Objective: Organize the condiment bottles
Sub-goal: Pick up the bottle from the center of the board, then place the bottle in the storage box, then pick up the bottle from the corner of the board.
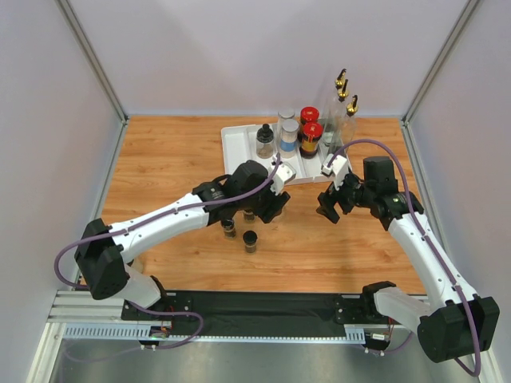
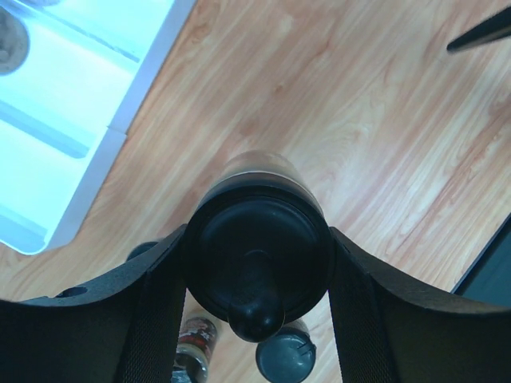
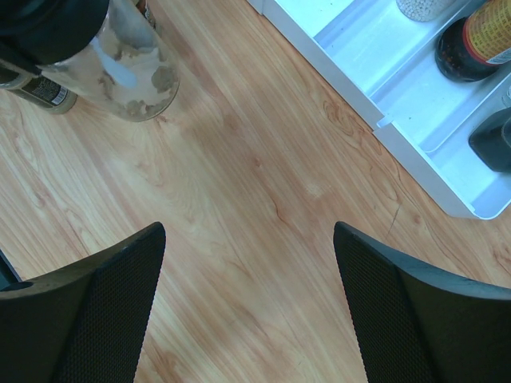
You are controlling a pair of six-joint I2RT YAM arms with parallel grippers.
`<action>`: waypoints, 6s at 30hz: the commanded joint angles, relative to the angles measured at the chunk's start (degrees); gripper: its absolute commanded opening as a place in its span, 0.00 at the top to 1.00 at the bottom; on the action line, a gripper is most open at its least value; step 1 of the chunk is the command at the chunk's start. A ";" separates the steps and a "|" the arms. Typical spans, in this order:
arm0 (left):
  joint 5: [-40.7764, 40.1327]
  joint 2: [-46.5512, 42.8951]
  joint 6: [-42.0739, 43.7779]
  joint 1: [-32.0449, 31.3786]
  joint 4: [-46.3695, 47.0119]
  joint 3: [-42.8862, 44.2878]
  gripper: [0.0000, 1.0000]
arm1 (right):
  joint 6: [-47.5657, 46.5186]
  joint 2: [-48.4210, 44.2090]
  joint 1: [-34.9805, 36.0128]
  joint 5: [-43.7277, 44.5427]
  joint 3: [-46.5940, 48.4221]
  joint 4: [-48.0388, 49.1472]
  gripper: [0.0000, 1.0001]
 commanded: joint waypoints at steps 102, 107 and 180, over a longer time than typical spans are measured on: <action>2.67 45.88 -4.17 25.54 0.35 51.36 0.24 | -2.40 0.00 -0.12 2.49 -0.30 0.27 0.12; 3.72 44.30 -3.91 25.54 0.35 50.21 0.15 | -2.40 -0.17 -0.12 2.57 -0.30 0.27 0.12; -44.35 -22.67 -112.98 30.46 -73.30 -14.03 0.01 | -2.58 8.70 -0.21 4.60 -0.56 0.44 0.12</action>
